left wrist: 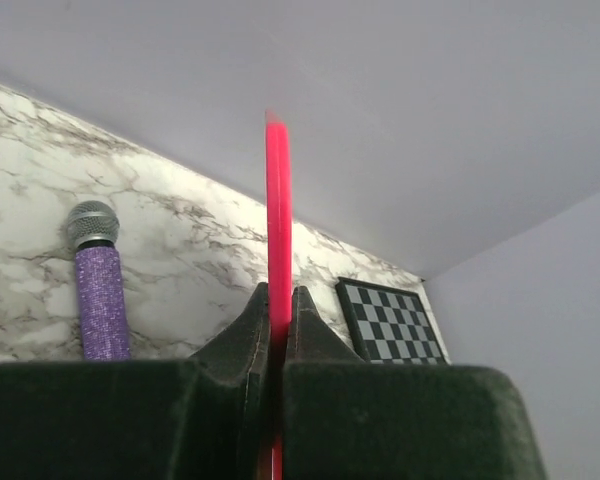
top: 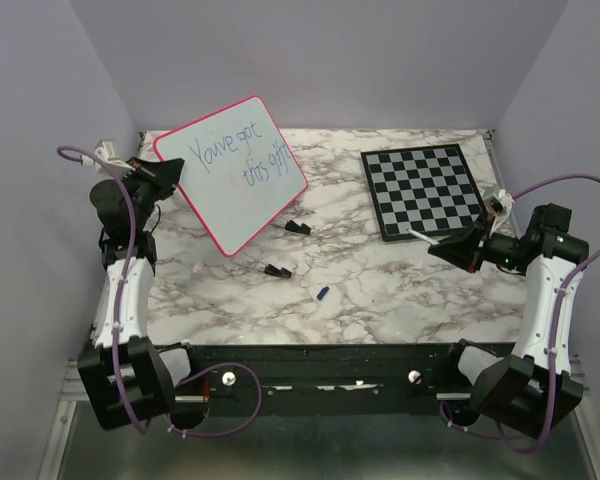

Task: Write a sentence on the whiteboard
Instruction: Put down the whiteboard on the whiteboard stand.

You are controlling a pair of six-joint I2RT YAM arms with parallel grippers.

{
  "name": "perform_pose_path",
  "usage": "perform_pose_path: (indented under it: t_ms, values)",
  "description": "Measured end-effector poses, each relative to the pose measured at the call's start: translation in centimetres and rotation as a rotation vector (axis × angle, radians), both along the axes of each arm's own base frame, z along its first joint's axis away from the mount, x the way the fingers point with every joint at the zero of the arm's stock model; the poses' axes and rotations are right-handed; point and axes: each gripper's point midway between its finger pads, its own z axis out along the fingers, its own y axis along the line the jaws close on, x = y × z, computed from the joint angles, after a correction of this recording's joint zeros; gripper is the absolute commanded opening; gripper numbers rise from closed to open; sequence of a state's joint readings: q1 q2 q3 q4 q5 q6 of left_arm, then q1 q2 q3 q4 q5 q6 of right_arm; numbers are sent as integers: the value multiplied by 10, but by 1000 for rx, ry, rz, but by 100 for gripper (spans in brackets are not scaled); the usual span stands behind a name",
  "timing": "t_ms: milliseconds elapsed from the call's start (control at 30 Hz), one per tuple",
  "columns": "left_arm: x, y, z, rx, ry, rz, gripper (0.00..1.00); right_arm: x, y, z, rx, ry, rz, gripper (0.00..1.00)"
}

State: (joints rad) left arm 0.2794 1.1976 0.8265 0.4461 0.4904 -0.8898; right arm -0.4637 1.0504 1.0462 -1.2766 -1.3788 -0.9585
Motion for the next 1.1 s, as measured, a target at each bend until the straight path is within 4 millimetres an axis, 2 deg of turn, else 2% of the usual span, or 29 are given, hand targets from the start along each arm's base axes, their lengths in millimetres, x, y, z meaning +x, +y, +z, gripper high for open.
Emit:
perform_pose_path:
  t_ms: [67,167,500,833,967,1100]
  values:
    - [-19,-5,8,39,-26,23,0,0,0,-1,-2,-2,6,1]
    - [-43,-11,9,77,-51,57,0,1,0,-1,-12,-21,19,1]
    - [-97,-20,-2,126,-90,136,0,6,-2,1,-60,-119,49,0]
    - [-134,-21,-17,124,-167,179,0,7,-1,2,-72,-155,57,1]
    - [-145,-22,-30,114,-170,190,0,7,-1,3,-71,-161,58,0]
    - [-153,-25,-32,109,-180,189,0,7,-1,4,-69,-162,58,1]
